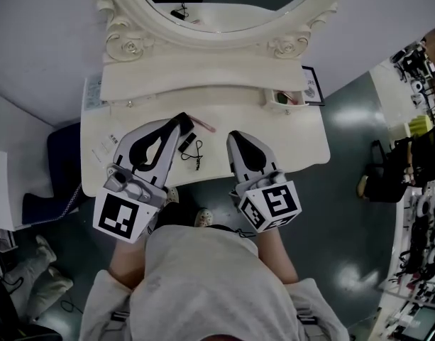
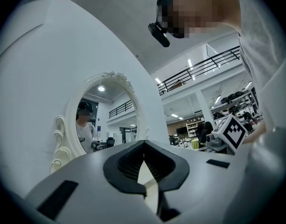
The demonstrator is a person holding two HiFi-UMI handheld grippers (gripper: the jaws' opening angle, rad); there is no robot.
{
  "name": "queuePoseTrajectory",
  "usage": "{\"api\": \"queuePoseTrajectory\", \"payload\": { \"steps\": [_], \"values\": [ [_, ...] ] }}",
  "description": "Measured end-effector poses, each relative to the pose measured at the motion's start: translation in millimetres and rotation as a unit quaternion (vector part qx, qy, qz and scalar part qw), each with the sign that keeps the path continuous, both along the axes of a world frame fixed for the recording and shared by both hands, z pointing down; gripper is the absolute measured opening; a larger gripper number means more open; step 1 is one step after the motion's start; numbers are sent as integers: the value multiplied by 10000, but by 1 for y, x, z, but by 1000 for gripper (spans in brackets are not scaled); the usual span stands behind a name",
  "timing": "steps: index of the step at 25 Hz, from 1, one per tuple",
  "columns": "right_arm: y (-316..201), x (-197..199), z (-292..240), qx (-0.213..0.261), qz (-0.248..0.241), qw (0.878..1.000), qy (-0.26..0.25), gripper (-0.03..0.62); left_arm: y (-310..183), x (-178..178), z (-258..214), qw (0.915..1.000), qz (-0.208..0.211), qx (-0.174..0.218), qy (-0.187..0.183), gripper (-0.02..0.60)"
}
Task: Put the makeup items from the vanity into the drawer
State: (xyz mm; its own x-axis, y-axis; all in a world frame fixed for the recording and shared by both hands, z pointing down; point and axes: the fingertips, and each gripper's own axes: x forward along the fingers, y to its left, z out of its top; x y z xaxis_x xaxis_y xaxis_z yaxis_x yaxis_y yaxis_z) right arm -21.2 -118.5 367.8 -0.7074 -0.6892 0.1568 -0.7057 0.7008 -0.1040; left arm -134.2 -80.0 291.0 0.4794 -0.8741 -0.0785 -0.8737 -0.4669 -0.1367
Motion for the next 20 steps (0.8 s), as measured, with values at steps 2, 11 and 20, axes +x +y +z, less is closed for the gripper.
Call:
{"api": "queuePoseTrajectory", "payload": {
  "steps": [2, 11, 20],
  "values": [
    [-1, -5, 11, -139, 53, 9998, 104, 25, -4, -3, 3, 9999, 100, -18, 14, 15],
    [-2, -24, 75, -1098, 272, 9925, 472, 25, -21, -18, 21, 9986, 501, -143, 50, 15],
    [10, -39, 138, -2027, 408, 9756, 743, 26, -36, -29, 40, 9959, 851, -292, 112, 14]
  ]
}}
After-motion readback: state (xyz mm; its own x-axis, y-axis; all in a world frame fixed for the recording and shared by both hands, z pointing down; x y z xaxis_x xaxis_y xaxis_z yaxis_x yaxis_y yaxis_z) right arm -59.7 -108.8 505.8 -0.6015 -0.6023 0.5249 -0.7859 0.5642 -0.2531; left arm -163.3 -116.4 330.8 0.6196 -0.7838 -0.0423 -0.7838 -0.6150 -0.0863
